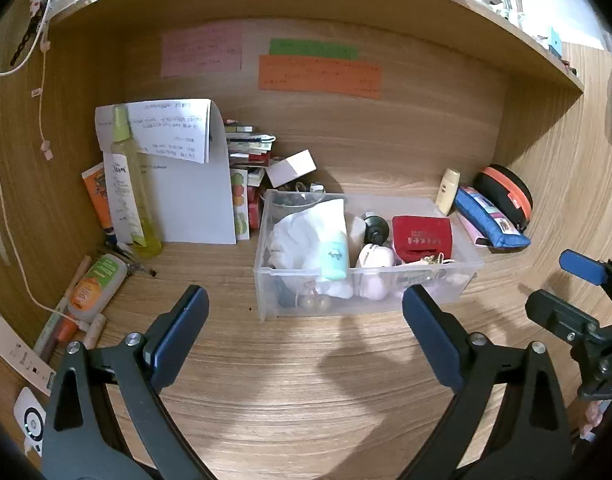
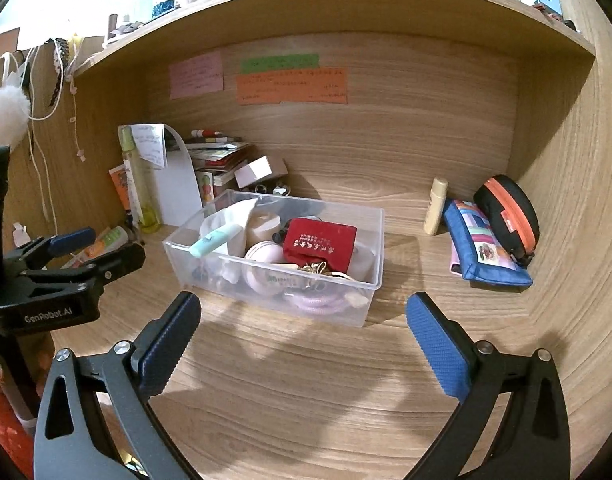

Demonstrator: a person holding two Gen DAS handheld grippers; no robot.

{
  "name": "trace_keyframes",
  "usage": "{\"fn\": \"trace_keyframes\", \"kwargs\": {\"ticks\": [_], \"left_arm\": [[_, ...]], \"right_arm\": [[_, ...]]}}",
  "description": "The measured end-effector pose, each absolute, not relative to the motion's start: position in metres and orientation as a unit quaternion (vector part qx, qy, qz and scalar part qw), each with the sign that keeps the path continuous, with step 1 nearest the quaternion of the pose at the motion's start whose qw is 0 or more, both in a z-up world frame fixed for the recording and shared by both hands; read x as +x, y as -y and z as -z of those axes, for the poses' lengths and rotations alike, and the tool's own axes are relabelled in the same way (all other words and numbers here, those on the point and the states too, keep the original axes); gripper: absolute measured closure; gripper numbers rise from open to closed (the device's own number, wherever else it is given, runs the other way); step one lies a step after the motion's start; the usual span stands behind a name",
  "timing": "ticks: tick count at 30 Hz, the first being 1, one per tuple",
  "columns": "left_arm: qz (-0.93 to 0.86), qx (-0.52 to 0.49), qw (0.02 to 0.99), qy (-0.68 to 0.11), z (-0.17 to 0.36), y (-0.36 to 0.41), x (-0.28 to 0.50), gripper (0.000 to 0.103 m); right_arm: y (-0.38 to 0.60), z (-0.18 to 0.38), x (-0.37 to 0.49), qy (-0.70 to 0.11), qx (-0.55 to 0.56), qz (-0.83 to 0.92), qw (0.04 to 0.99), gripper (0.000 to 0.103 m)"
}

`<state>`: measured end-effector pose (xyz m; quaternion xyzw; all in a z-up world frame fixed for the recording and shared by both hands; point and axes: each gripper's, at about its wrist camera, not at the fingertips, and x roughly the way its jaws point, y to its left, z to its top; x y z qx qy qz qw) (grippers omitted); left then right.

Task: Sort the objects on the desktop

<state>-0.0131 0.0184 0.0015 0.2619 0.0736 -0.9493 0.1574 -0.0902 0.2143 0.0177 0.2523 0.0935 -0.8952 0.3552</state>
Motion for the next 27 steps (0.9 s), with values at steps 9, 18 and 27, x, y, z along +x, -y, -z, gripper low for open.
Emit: {"fn": "trace_keyframes", "kwargs": {"ticks": [9, 18, 27], "left_arm": [[0.949, 0.264, 0.157, -0.073, -0.0005, -0.0177, -0.0152, 0.004], [0.948, 0.266, 0.155, -0.075, 0.0010, -0.0186, -0.0159, 0.004], [0.948, 0.266, 0.155, -0.076, 0.0010, -0.0201, -0.0160, 0.004]], "right_arm": [[-0.2156, -0.0183, -0.0910, -0.093, 0.252, 0.894, 0.358, 0.000], [-0.2136, -0.0200, -0.0885, -0.099, 0.250, 0.894, 0.358, 0.000], [-0.2121, -0.0210, -0.0852, -0.104, 0.246, 0.895, 0.358, 0.000]]}}
